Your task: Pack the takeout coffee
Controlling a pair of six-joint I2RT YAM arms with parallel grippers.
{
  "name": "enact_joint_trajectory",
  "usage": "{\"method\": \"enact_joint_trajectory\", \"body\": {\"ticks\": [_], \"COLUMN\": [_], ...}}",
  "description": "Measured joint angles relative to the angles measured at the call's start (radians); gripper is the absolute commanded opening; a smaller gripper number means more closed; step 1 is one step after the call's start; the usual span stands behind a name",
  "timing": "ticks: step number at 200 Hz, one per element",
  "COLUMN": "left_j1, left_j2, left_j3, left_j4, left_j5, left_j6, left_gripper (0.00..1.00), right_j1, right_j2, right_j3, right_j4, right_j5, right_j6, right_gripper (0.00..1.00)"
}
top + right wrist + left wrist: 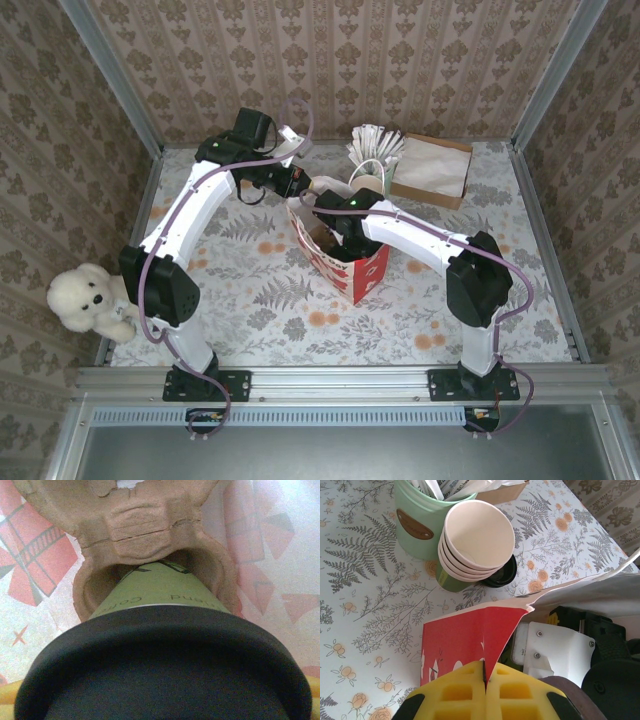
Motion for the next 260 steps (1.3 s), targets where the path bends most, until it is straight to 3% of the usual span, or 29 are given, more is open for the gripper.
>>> {"method": "enact_joint_trajectory", "body": {"ticks": [260], "left_j1": [-0.001], "left_j2": [0.000], "left_j3": [-0.001], "left_j4": [0.003], "left_j5": [-0.007], "left_j6": [-0.019], "left_gripper": [0.00], "right_j1": [-0.009], "right_j2": [-0.051], "right_j3": [-0.143], "right_j4": [0.158], "right_j5": [-0.001], "right_j6": [-0.005], "right_gripper": [0.62]}}
